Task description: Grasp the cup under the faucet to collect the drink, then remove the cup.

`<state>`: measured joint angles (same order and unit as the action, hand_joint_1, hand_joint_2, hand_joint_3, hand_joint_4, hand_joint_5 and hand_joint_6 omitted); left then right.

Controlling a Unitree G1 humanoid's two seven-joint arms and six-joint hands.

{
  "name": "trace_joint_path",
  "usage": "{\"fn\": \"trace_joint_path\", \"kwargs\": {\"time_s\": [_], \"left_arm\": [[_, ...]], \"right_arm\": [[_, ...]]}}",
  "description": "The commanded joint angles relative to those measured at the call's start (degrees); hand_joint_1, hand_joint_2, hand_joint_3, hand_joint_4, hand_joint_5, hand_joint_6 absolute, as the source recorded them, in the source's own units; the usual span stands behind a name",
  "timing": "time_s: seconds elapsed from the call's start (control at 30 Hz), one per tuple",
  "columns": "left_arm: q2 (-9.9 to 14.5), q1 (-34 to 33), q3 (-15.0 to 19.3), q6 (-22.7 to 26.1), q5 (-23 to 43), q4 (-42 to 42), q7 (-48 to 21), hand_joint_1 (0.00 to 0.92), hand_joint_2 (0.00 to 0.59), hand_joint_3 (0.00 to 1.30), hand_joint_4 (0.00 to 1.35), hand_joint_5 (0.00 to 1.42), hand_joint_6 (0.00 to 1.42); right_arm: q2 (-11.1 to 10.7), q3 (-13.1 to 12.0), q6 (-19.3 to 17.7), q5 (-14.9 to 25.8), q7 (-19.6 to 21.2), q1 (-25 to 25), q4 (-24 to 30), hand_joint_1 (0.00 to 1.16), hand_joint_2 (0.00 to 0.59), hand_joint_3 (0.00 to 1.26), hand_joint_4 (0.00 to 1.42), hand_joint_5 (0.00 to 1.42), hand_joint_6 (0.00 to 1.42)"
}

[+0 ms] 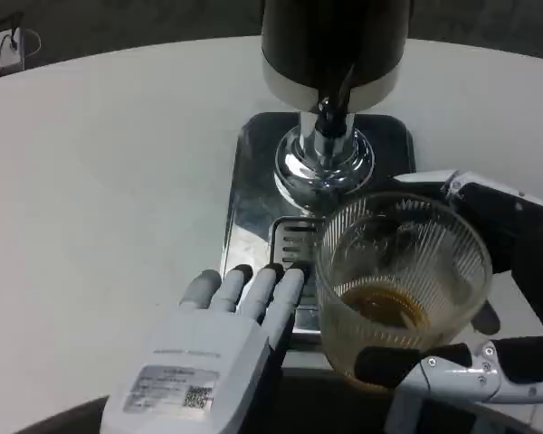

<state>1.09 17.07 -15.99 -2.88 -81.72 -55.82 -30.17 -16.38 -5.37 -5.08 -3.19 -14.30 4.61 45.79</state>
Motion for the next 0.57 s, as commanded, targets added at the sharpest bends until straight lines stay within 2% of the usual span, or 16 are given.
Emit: {"fn": "trace_joint_path", "kwargs": {"time_s": [0.03,0.57], "left_arm": [[-0.44,-0.23,0.75,-0.46,-0.75,0.1,0.57,0.081,0.087,0.0,0.0,0.0,0.0],[-1.8,-0.51,1.52,-0.22,-0.38,0.8,1.13,0.082,0.087,0.0,0.0,0.0,0.0]], "right_arm": [[-0.02,-0.08,-1.74,0.94,0.08,-0.74,0.92,1.16,0.102,0.81,0.98,1.16,1.42],[-0.11,0.09,-1.19,0.72,-0.02,-0.53,0.95,1.16,0.102,0.81,0.99,1.16,1.42]]}}
